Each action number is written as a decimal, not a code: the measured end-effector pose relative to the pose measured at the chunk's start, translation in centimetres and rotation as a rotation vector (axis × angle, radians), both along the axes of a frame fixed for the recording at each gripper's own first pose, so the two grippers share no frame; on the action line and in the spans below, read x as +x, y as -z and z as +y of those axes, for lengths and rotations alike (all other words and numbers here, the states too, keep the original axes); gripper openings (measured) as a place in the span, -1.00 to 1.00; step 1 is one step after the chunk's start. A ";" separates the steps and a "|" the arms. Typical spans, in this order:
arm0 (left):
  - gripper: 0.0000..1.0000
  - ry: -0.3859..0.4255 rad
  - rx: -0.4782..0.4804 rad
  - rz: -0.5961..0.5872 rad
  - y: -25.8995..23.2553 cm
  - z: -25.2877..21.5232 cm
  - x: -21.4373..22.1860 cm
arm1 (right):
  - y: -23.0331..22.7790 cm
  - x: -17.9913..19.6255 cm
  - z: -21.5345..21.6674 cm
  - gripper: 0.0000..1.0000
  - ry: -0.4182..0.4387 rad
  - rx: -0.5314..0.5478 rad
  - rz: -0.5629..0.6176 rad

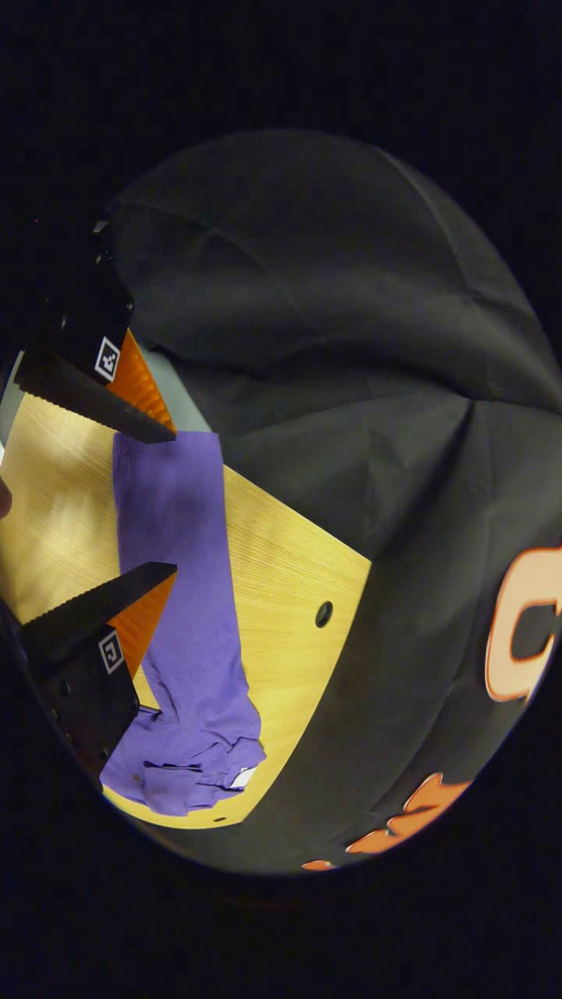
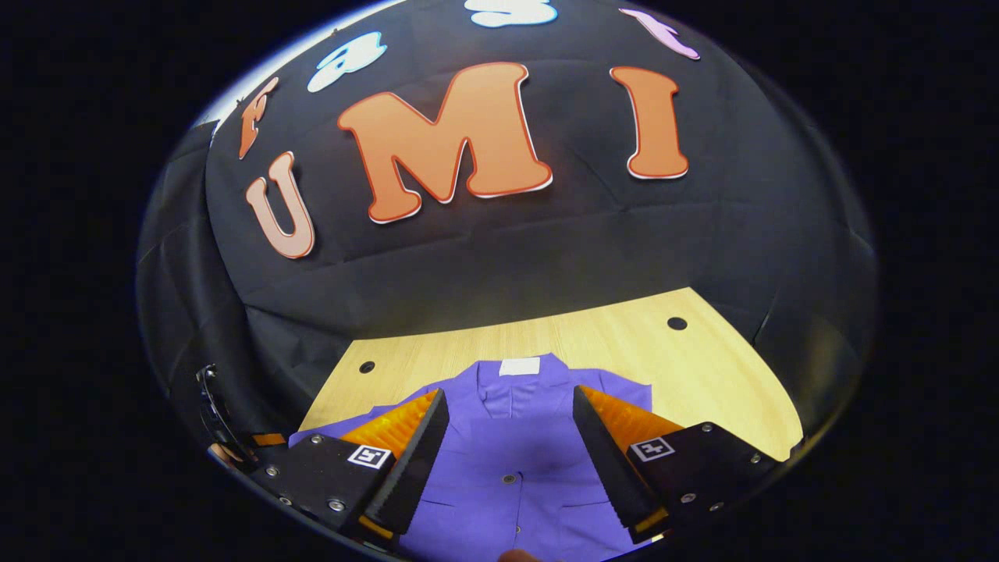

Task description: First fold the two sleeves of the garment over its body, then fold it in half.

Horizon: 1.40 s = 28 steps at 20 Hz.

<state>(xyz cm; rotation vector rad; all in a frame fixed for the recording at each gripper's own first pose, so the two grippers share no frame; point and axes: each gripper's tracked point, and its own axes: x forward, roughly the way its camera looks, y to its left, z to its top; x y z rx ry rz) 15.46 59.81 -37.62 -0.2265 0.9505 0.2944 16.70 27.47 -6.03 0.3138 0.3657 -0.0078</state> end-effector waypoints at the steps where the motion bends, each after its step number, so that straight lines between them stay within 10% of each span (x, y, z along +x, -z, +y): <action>1: 0.99 -0.008 -0.013 0.026 0.8 0.2 0.0 | -0.1 -0.3 -0.2 0.91 0.003 -0.001 -0.002; 16: 0.93 -0.051 -0.061 0.405 8.3 0.7 -1.8 | -0.1 -3.3 -4.6 0.90 0.048 -0.027 -0.010; 18: 0.75 -0.015 -0.074 0.440 8.5 0.1 -1.3 | 0.3 -3.4 -4.6 0.90 0.049 -0.016 -0.005; 23: -0.73 0.044 -0.087 0.464 8.7 -2.1 0.4 | 1.4 -4.0 -4.6 0.91 0.050 0.004 0.018; 28: -0.87 0.077 -0.095 0.402 7.6 -2.6 1.3 | 1.7 -5.3 -6.5 0.90 0.097 0.034 0.026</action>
